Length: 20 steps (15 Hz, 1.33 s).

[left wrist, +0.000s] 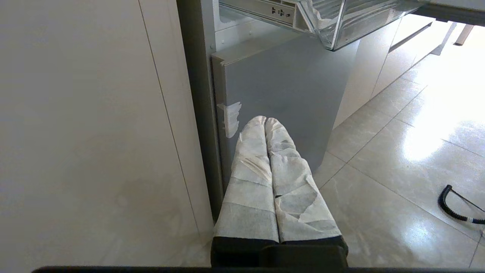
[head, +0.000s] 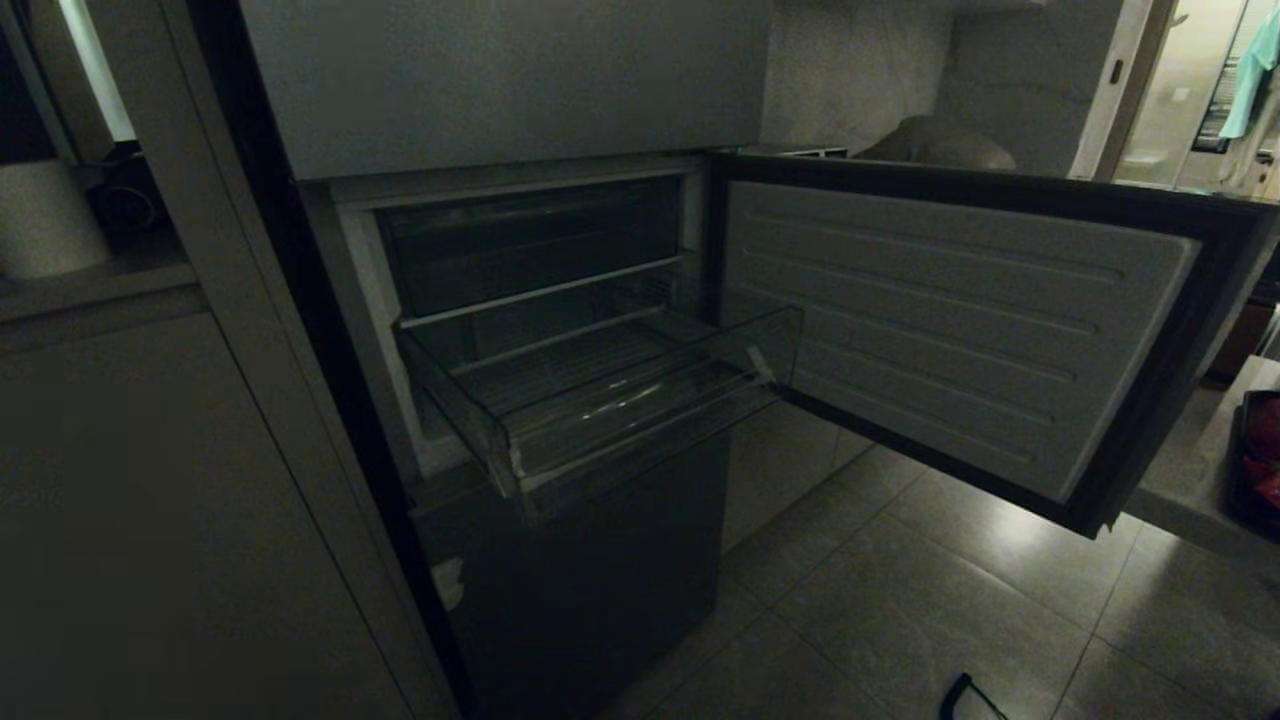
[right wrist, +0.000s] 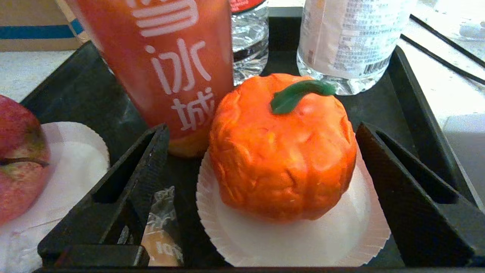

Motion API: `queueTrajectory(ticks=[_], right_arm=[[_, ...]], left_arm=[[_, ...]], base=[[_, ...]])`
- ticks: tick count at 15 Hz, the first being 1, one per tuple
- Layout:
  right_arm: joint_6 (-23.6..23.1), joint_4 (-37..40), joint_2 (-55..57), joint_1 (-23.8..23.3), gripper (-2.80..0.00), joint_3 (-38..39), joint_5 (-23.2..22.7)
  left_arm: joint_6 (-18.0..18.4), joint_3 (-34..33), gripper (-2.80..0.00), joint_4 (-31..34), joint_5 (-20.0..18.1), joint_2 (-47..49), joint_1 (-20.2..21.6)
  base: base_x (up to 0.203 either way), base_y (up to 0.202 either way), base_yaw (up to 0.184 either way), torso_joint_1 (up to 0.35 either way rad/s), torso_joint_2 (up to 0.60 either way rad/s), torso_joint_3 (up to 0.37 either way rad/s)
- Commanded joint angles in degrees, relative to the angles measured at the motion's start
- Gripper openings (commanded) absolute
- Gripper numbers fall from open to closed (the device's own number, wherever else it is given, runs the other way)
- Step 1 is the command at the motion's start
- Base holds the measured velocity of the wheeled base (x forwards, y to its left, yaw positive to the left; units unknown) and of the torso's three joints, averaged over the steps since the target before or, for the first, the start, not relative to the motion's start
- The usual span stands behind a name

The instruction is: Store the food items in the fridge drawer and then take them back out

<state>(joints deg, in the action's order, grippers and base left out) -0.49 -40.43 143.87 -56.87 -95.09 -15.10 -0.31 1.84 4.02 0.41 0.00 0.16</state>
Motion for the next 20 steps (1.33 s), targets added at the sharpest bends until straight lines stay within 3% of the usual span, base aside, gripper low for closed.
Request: queueTrajectory(ticks=[1, 2, 7, 10, 12, 20], right_arm=[[-0.1, -0.2, 0.6, -0.1, 0.00, -0.2, -0.1], [0.0, -0.3, 0.6, -0.1, -2.80, -0.2, -0.1], [0.3, -0.2, -1.5, -0.8, -2.80, 0.5, -0.2], [0.7, 0.0, -8.2, -1.3, -2.80, 6.1, -0.2], [0.8, 0.1, -14.9, -1.5, -2.80, 12.2, -0.3], [0.7, -0.1, -53.4, -1.7, -2.80, 51.9, -1.6]], left_arm=[[0.0, 0.0, -2.80, 0.0, 0.0, 0.1, 0.0], [0.0, 0.0, -2.80, 0.0, 0.0, 0.1, 0.0], [0.0, 0.0, -2.80, 0.0, 0.0, 0.1, 0.0], [0.0, 0.0, -2.80, 0.0, 0.0, 0.1, 0.0], [0.0, 0.0, -2.80, 0.0, 0.0, 0.1, 0.0], [0.0, 0.0, -2.80, 0.0, 0.0, 0.1, 0.0]], base=[[0.000, 0.000, 0.000, 0.000, 0.00, 0.000], [0.000, 0.000, 0.000, 0.000, 0.00, 0.000], [0.000, 0.000, 0.000, 0.000, 0.00, 0.000], [0.000, 0.000, 0.000, 0.000, 0.00, 0.000], [0.000, 0.000, 0.000, 0.000, 0.00, 0.000], [0.000, 0.000, 0.000, 0.000, 0.00, 0.000]])
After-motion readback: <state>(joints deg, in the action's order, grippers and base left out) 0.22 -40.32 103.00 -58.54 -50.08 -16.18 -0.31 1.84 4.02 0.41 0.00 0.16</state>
